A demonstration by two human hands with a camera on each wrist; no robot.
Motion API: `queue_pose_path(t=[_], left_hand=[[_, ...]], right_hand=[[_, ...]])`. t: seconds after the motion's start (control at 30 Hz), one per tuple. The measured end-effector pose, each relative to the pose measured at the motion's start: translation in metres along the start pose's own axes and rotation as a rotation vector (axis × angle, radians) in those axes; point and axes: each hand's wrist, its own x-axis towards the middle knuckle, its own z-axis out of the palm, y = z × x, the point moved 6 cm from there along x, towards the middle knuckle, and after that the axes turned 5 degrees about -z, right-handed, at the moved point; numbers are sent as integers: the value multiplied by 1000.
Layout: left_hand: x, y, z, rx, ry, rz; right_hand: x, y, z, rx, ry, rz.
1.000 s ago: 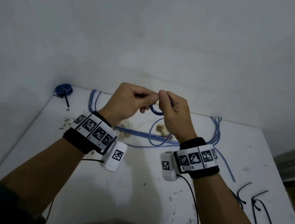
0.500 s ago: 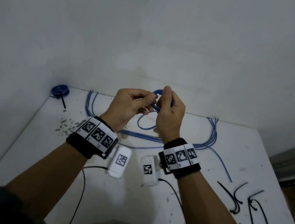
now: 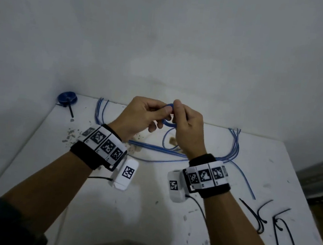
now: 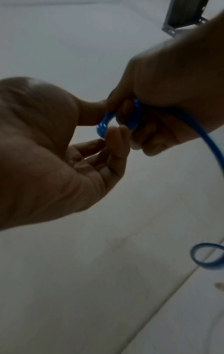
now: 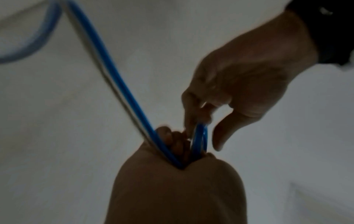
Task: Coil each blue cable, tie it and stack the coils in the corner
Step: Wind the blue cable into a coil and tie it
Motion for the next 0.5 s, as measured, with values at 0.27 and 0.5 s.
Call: queue_pose_path(t=[0.27, 0.5], left_hand=[[-4, 2, 26, -220, 7, 12], [-3, 4, 2, 37, 0, 16]], right_hand=[[-17, -3, 8, 318, 397, 91], [5, -8, -11, 74, 177, 53]])
